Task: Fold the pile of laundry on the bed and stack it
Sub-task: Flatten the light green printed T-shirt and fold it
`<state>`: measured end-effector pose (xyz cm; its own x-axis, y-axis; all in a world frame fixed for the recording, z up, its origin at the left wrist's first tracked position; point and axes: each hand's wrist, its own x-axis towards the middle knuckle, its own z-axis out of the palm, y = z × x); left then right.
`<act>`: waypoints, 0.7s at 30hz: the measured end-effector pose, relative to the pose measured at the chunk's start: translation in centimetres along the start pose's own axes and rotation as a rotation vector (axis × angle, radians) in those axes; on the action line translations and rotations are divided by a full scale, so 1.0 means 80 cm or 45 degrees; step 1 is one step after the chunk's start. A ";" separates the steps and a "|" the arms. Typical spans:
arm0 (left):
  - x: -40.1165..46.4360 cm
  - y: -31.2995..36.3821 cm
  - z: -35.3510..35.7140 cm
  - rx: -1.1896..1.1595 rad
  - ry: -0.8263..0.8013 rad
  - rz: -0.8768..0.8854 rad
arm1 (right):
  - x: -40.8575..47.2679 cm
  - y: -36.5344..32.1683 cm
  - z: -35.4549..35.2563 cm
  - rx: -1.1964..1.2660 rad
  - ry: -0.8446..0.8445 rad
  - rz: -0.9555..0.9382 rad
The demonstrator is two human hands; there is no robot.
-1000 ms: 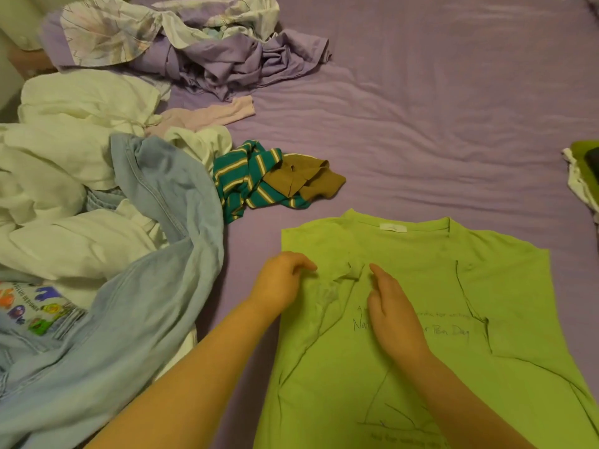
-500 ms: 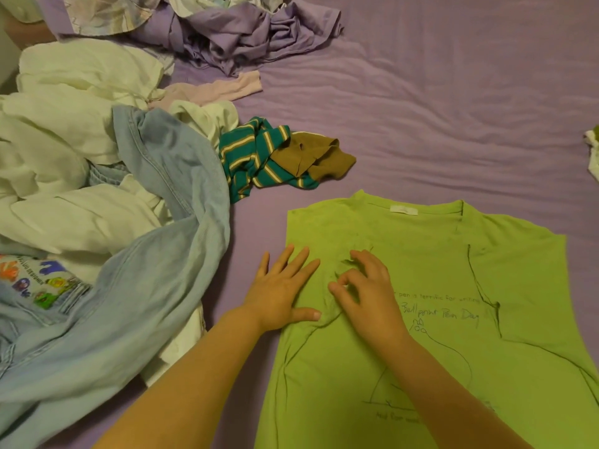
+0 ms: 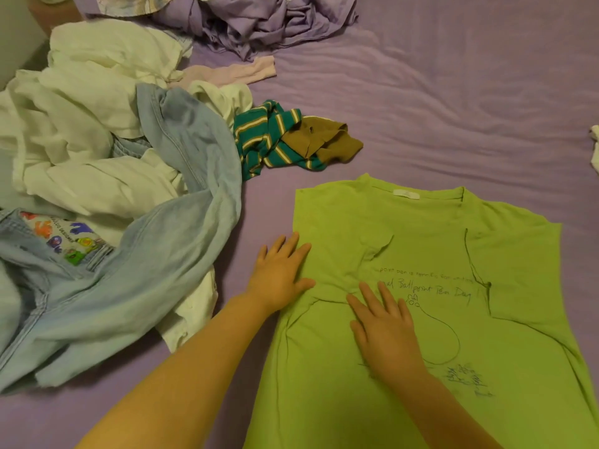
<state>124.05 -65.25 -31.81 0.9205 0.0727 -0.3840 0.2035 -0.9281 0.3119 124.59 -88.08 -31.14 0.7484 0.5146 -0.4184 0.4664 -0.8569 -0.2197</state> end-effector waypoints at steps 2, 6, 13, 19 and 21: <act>-0.025 0.005 0.006 -0.251 0.171 -0.084 | -0.012 -0.010 0.003 -0.019 0.001 0.003; -0.063 0.008 0.015 -0.534 0.319 -0.209 | -0.028 -0.034 0.009 -0.101 0.190 -0.186; -0.071 0.028 0.040 -0.193 0.308 -0.282 | -0.006 -0.046 0.002 -0.089 0.214 -0.243; -0.053 0.039 0.033 -0.282 0.355 -0.456 | 0.021 -0.034 0.007 -0.206 0.026 -0.298; -0.057 0.024 0.020 -0.460 0.356 -0.474 | 0.020 -0.037 0.007 -0.195 -0.019 -0.294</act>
<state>119.73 -67.92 -30.84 0.8082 0.5091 -0.2960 0.5856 -0.6419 0.4950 124.18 -84.71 -31.63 0.6072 0.6943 -0.3862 0.6907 -0.7016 -0.1753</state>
